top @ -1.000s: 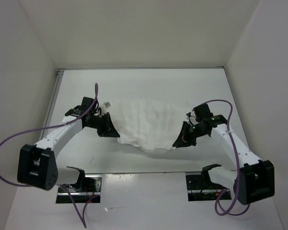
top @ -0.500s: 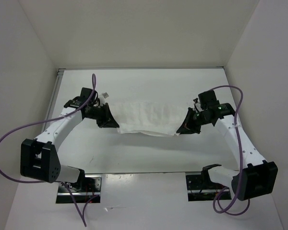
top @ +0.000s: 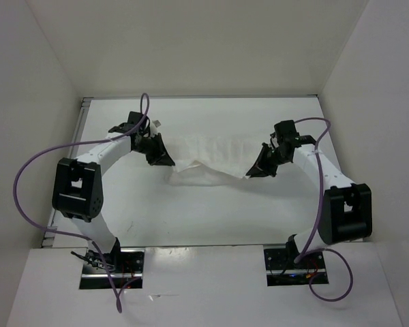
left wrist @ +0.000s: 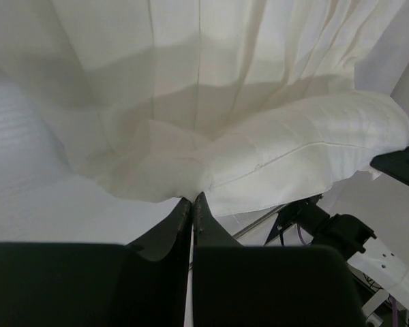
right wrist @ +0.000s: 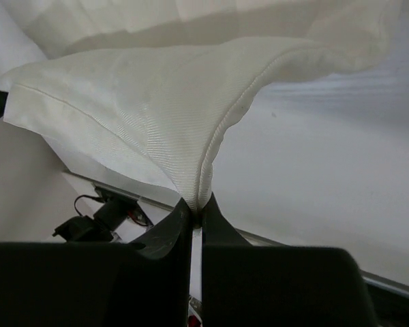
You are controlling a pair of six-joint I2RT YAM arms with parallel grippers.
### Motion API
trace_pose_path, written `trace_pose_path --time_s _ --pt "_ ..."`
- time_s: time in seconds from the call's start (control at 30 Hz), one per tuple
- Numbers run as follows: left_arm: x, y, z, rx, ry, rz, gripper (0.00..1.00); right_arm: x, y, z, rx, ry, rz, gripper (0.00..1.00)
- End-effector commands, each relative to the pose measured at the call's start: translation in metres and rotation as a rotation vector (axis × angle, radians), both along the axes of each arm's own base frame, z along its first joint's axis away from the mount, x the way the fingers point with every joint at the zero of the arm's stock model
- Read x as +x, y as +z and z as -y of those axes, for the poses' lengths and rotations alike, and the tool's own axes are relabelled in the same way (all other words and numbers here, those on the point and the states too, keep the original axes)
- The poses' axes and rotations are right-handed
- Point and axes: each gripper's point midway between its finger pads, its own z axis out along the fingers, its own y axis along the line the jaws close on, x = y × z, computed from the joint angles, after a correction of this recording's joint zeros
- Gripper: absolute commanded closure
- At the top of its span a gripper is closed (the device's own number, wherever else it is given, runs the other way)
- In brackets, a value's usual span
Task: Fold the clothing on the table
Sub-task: Fold the skirt
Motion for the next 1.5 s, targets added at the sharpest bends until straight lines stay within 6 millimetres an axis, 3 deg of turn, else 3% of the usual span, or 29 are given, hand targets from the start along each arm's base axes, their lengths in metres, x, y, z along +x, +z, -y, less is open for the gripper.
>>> trace_pose_path --time_s 0.0,0.07,0.13,0.17,0.27,0.3,0.37,0.4,0.43,0.47,0.5,0.53,0.6,0.63,0.7,0.73,0.77,0.8,0.83,0.97,1.03,1.1,1.13,1.17,1.2,1.33,1.37,1.43,1.47 --pt "0.035 0.002 0.002 -0.002 0.029 0.06 1.0 0.044 0.002 0.003 -0.005 -0.036 0.103 0.98" --pt "0.051 0.005 0.003 0.004 0.034 0.081 1.0 0.053 -0.004 0.004 -0.01 -0.048 0.099 0.98" --pt "0.063 -0.009 0.002 0.025 0.044 0.062 1.0 0.067 -0.012 0.005 -0.011 -0.057 0.096 0.97" --pt "0.077 -0.004 0.003 0.031 0.051 0.089 1.0 0.075 -0.014 0.009 -0.02 -0.072 0.102 0.97" --pt "0.103 -0.028 -0.009 0.069 0.104 0.058 1.0 0.117 -0.01 0.02 -0.04 -0.124 0.177 0.97" --pt "0.119 -0.017 -0.007 0.064 0.122 0.093 1.0 0.138 0.001 0.03 -0.056 -0.169 0.231 0.97" --pt "0.137 -0.025 -0.012 0.071 0.149 0.081 1.0 0.166 0.0 0.036 -0.043 -0.208 0.272 0.85" --pt "0.144 -0.023 -0.011 0.064 0.161 0.079 0.99 0.183 0.01 0.04 -0.038 -0.218 0.313 0.74" --pt "0.162 -0.02 -0.015 0.061 0.195 0.095 0.93 0.196 0.001 0.046 -0.04 -0.232 0.317 0.59" --pt "0.169 -0.019 -0.021 0.054 0.22 0.093 0.56 0.209 0.009 0.047 -0.037 -0.248 0.349 0.52" --pt "0.178 -0.016 -0.02 0.04 0.235 0.113 0.51 0.216 0.008 0.051 -0.036 -0.257 0.369 0.46" --pt "0.187 -0.007 -0.028 0.0 0.279 0.115 0.48 0.231 0.022 0.048 0.001 -0.267 0.442 0.39" --pt "0.199 0.006 -0.034 -0.044 0.329 0.156 0.37 0.234 0.04 0.05 0.034 -0.29 0.519 0.39" --pt "0.202 0.026 -0.04 -0.061 0.363 0.191 0.31 0.237 0.071 0.053 0.04 -0.312 0.618 0.39" --pt "0.197 0.036 -0.05 -0.044 0.393 0.225 0.25 0.229 0.081 0.054 0.017 -0.33 0.638 0.39" --pt "0.193 0.058 -0.053 -0.038 0.39 0.283 0.25 0.218 0.091 0.056 0.001 -0.33 0.633 0.39" --pt "0.187 0.062 -0.053 -0.029 0.376 0.297 0.25 0.211 0.09 0.056 -0.032 -0.309 0.627 0.39" --pt "0.175 0.053 -0.055 -0.014 0.363 0.281 0.25 0.204 0.083 0.06 -0.071 -0.305 0.598 0.39" --pt "0.165 0.067 -0.052 -0.017 0.313 0.322 0.26 0.188 0.075 0.059 -0.119 -0.266 0.538 0.39" --pt "0.115 0.052 -0.029 -0.01 0.153 0.296 0.32 0.159 0.047 0.071 -0.265 -0.224 0.445 0.39" --pt "0.098 0.048 -0.013 -0.037 0.064 0.296 0.48 0.149 0.035 0.075 -0.32 -0.202 0.424 0.39" --pt "0.091 0.049 0.007 -0.054 -0.026 0.31 0.75 0.147 0.023 0.077 -0.344 -0.183 0.405 0.39" --pt "0.095 0.04 0.013 -0.048 -0.047 0.301 0.95 0.147 0.017 0.075 -0.333 -0.172 0.39 0.39" --pt "0.102 0.049 0.019 -0.057 -0.068 0.325 1.0 0.147 -0.001 0.073 -0.332 -0.145 0.349 0.39" --pt "0.109 0.035 0.024 -0.042 -0.071 0.298 1.0 0.154 0.0 0.07 -0.319 -0.138 0.351 0.39" --pt "0.147 0.021 0.024 -0.004 -0.032 0.304 1.0 0.161 -0.027 0.056 -0.26 -0.083 0.288 0.43" --pt "0.154 0.006 0.025 0.005 -0.019 0.278 1.0 0.162 -0.026 0.051 -0.234 -0.07 0.288 0.43" --pt "0.169 0.005 0.021 0.038 0.004 0.286 1.0 0.162 -0.028 0.043 -0.209 -0.059 0.285 0.43" --pt "0.175 -0.008 0.019 0.061 0.015 0.268 1.0 0.162 -0.027 0.041 -0.196 -0.061 0.281 0.43"
